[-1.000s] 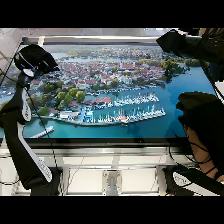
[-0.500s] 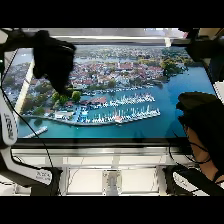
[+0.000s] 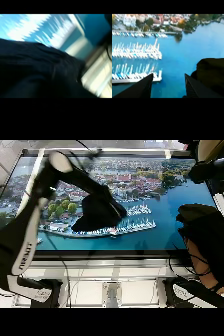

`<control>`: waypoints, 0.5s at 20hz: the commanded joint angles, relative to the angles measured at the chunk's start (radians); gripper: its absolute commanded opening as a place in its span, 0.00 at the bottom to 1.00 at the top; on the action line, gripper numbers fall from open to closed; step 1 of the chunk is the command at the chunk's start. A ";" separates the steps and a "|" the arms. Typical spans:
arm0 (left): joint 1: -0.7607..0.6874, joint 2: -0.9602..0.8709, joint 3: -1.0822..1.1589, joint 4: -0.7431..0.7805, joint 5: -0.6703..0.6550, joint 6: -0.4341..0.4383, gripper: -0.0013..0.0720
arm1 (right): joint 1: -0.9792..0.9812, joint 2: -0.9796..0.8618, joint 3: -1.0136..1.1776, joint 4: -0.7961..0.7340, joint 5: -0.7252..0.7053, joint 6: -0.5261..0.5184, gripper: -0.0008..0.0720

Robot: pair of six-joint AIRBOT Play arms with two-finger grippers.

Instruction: Fold the clothes and pants, and hang the long-sleeved shirts on hangers.

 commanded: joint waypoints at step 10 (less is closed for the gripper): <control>0.446 0.238 -0.219 0.348 -0.169 -0.135 0.96 | -0.049 -0.016 -0.605 0.520 -0.221 -0.133 0.65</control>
